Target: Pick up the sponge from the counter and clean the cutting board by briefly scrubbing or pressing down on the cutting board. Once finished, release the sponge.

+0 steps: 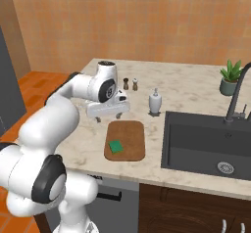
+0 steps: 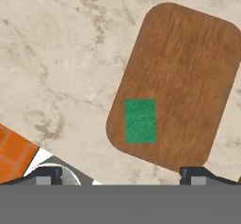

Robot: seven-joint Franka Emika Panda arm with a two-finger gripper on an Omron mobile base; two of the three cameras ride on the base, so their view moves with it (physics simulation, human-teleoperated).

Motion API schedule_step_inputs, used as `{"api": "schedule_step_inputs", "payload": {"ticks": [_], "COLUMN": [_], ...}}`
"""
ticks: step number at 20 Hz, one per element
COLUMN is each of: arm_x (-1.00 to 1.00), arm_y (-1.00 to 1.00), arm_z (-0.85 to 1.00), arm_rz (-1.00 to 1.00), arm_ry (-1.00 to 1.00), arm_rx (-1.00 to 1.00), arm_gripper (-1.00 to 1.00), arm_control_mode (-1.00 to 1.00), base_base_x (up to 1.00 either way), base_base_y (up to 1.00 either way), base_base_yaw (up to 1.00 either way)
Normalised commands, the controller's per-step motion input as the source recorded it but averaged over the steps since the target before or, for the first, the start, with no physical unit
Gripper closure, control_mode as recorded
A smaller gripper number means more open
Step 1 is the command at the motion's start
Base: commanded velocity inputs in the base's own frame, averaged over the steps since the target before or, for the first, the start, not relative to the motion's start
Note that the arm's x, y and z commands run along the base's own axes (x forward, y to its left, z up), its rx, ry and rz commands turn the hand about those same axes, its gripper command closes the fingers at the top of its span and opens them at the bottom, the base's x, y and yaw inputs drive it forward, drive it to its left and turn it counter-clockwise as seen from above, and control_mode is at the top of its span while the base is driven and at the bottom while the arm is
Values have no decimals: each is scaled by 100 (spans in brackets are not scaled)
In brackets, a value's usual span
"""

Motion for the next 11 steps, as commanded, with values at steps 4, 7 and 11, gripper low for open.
{"api": "schedule_step_inputs", "payload": {"ticks": [4,7,11], "arm_x": [-36,-21,-20], "arm_y": [22,20,8], "arm_z": [87,89,57], "arm_rz": [-5,-10,-18], "arm_ry": [-21,-20,-13], "arm_rx": [0,0,0], "arm_gripper": [-100,-100,-100], "arm_control_mode": [-100,-100,-100], "base_base_x": [0,0,0], "base_base_y": [0,0,0], "base_base_yaw": [0,0,0]}}
